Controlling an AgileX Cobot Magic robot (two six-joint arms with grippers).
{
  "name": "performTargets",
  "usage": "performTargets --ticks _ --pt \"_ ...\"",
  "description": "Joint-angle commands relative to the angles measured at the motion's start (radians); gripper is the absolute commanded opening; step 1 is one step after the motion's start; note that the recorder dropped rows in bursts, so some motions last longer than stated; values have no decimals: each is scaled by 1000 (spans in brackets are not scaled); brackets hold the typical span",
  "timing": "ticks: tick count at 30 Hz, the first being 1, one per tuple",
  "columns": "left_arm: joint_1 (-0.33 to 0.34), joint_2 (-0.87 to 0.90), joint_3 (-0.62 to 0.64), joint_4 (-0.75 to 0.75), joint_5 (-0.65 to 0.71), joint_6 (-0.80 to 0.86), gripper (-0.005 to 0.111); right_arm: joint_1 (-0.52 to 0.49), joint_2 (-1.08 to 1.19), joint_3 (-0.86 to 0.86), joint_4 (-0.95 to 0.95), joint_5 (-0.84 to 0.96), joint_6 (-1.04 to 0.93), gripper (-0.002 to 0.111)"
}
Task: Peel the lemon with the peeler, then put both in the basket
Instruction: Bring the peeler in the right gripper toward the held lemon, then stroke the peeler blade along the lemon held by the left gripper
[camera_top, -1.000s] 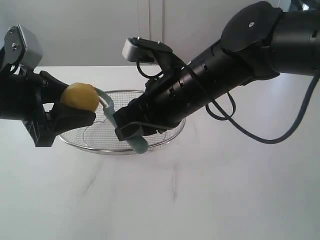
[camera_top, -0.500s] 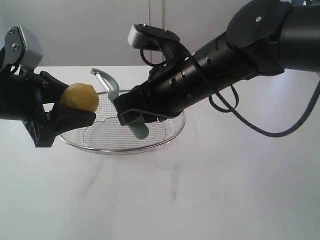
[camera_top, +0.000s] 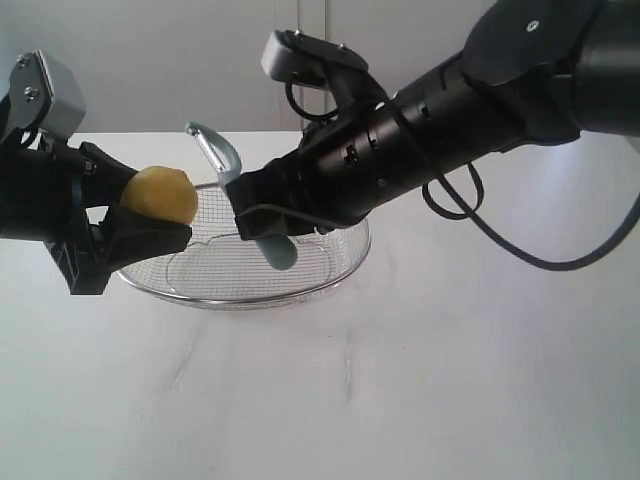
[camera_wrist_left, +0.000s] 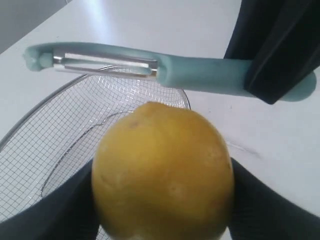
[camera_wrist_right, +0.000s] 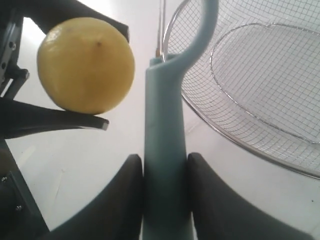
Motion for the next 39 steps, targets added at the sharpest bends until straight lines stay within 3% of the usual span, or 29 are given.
performTargets --ticks 1,18,39 --pt "1 -4 6 -23 22 -4 0 -4 22 -1 4 -3 18 0" --pt "1 -4 6 -25 22 -4 0 35 72 -1 16 93 -5 0" --pt "1 -4 6 -25 20 -4 0 31 20 -1 3 30 12 0"
